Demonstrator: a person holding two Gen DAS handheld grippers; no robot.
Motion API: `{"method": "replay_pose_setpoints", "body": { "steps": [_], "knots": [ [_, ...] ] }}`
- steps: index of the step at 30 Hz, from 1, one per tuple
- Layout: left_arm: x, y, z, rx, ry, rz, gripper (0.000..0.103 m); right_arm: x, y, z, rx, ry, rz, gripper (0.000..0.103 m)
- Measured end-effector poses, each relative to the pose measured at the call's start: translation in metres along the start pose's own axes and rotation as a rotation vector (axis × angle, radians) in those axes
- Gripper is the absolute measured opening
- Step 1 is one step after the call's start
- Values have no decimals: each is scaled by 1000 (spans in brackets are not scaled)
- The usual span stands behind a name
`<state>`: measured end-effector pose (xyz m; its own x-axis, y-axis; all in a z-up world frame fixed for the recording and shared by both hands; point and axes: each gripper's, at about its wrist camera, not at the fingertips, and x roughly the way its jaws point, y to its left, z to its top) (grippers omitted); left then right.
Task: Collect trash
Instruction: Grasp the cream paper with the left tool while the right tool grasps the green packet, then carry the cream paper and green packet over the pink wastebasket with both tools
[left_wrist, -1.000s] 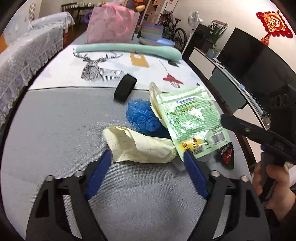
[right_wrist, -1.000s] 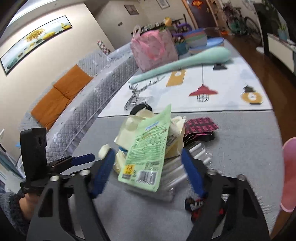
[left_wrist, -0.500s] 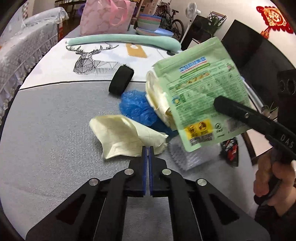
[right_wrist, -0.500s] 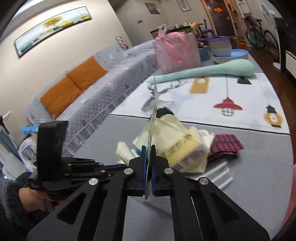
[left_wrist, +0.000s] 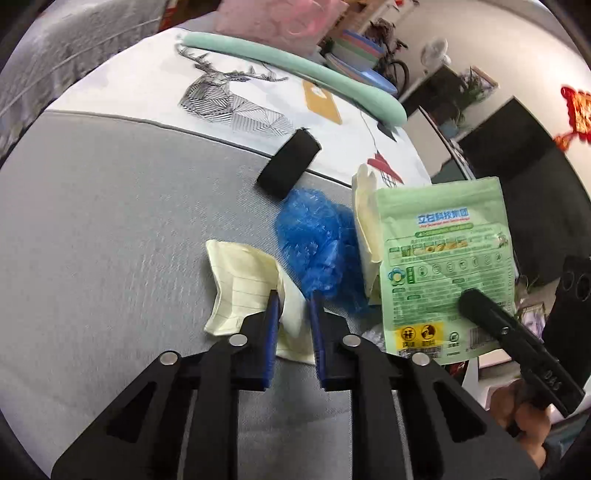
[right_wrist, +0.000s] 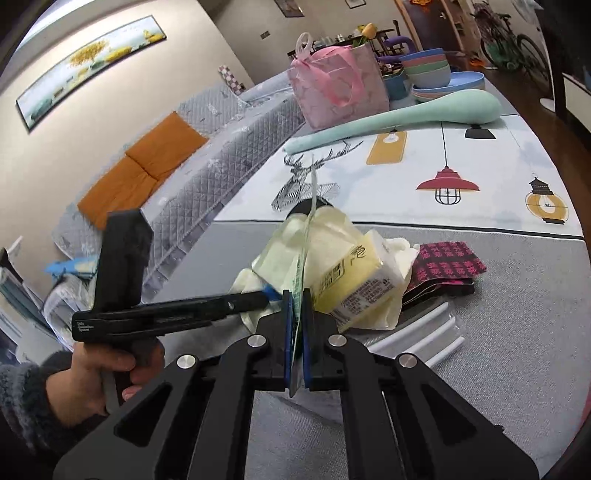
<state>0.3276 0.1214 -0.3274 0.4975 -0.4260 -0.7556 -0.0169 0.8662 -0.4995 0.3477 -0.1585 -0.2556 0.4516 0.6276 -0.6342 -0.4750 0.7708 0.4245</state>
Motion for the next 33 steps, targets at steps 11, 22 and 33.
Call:
{"method": "replay_pose_setpoints", "body": {
  "steps": [11,22,33],
  "knots": [
    [-53,-69,-14,408,-87,235,5,-11,3,6,10,-33,52,5],
    [-98,-108,-38,412,-60,325,5,-62,41,10,-112,-106,108,5],
    [-112,-183,-78,570,-120,407,4,-123,40,-18,-107,-156,68,5]
  ]
}}
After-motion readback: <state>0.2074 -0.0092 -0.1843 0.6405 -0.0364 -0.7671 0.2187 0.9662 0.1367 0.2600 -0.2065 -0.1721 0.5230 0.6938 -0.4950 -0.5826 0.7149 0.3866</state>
